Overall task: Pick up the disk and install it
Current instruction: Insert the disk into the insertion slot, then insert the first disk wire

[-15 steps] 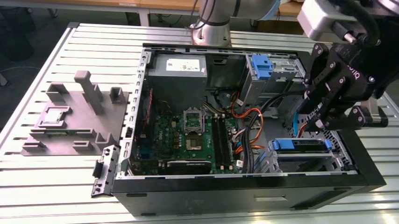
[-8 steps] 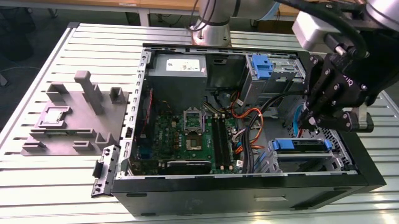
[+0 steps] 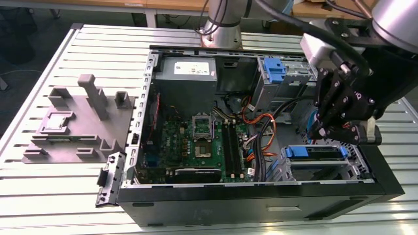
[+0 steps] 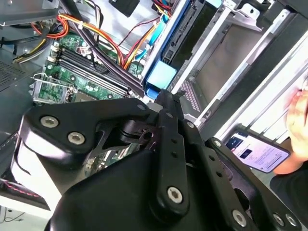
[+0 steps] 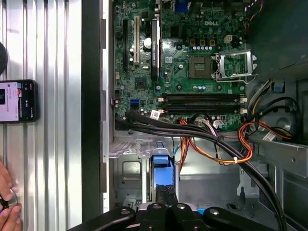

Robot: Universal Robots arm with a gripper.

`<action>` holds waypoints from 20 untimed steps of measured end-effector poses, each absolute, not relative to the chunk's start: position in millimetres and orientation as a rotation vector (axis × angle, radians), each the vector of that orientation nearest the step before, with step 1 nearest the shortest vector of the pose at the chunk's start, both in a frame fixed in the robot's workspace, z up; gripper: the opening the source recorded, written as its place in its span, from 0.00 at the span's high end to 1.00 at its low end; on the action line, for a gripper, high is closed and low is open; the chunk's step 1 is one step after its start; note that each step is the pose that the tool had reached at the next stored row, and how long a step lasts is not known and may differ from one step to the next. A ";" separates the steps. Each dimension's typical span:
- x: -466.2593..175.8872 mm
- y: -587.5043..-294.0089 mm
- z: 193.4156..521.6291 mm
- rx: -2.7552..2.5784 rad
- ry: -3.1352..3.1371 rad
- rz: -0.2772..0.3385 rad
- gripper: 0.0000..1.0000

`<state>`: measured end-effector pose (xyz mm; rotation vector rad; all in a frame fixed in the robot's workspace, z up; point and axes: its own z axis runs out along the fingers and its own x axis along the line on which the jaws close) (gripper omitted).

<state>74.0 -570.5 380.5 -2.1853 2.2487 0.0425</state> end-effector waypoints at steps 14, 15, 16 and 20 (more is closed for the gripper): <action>74.1 -570.5 369.1 -2.184 2.248 0.040 0.90; 74.0 -570.5 369.1 -2.184 2.248 0.040 0.90; 74.1 -570.4 369.0 -2.184 2.248 0.040 0.90; 74.1 -570.5 369.0 -2.184 2.248 0.040 0.90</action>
